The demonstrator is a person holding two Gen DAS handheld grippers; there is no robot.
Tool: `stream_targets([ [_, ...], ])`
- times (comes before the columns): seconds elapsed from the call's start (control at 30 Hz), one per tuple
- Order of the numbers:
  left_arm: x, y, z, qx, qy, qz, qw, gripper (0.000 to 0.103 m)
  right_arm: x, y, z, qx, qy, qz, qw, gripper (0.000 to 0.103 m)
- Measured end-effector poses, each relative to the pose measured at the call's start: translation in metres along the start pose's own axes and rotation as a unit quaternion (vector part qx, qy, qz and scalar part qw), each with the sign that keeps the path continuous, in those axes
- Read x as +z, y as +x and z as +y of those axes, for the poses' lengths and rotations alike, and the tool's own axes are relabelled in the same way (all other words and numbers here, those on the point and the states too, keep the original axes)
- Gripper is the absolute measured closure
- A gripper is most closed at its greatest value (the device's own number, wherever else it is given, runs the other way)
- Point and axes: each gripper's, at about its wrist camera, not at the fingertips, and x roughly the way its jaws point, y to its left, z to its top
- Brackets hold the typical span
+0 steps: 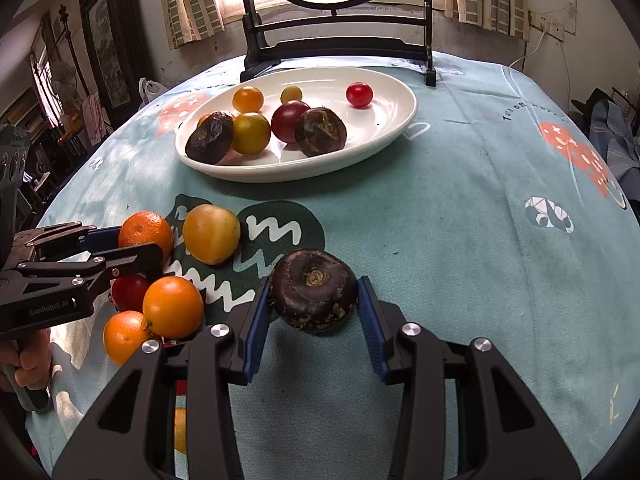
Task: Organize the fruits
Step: 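Grasp the large orange with the left tool, then carry the dark fruit and orange onto the white plate and open both tools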
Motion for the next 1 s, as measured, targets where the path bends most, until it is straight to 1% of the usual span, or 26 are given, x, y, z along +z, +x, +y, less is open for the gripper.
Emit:
stream_targets([
  [0.1,0.001,-0.005,0.003,0.002,-0.006,-0.011,0.9999,0.059,0.000,-0.003,-0.001,0.003,0.002,-0.007,1.000,0.060],
  [0.2,0.001,-0.014,0.004,0.000,-0.012,-0.027,0.9996,0.059,0.001,-0.010,0.001,0.010,0.000,-0.026,1.000,0.060],
  [0.33,0.009,-0.029,0.001,-0.001,-0.006,-0.067,0.9977,0.059,0.006,-0.023,0.003,0.023,0.000,-0.075,0.997,0.060],
  [0.43,0.026,-0.036,-0.006,-0.001,0.006,-0.099,0.9950,0.059,0.022,-0.025,0.001,0.035,0.020,-0.113,0.993,0.060],
  [0.53,0.052,-0.029,-0.011,-0.003,0.008,-0.110,0.9939,0.059,0.049,-0.016,-0.001,0.029,0.036,-0.139,0.989,0.060],
  [0.6,0.070,-0.020,-0.010,0.003,0.006,-0.113,0.9936,0.059,0.066,-0.005,-0.006,0.030,0.053,-0.141,0.988,0.060],
  [0.67,0.086,-0.006,-0.007,0.008,-0.002,-0.105,0.9945,0.059,0.081,0.009,-0.012,0.035,0.071,-0.138,0.987,0.060],
  [0.73,0.099,0.007,0.001,0.014,-0.017,-0.098,0.9949,0.059,0.091,0.020,-0.018,0.029,0.077,-0.135,0.987,0.060],
  [0.83,0.114,0.024,0.012,0.025,-0.035,-0.090,0.9950,0.059,0.099,0.029,-0.023,0.029,0.083,-0.131,0.987,0.060],
  [1.0,0.130,0.040,0.021,0.036,-0.047,-0.086,0.9946,0.059,0.107,0.039,-0.030,0.025,0.089,-0.125,0.988,0.060],
])
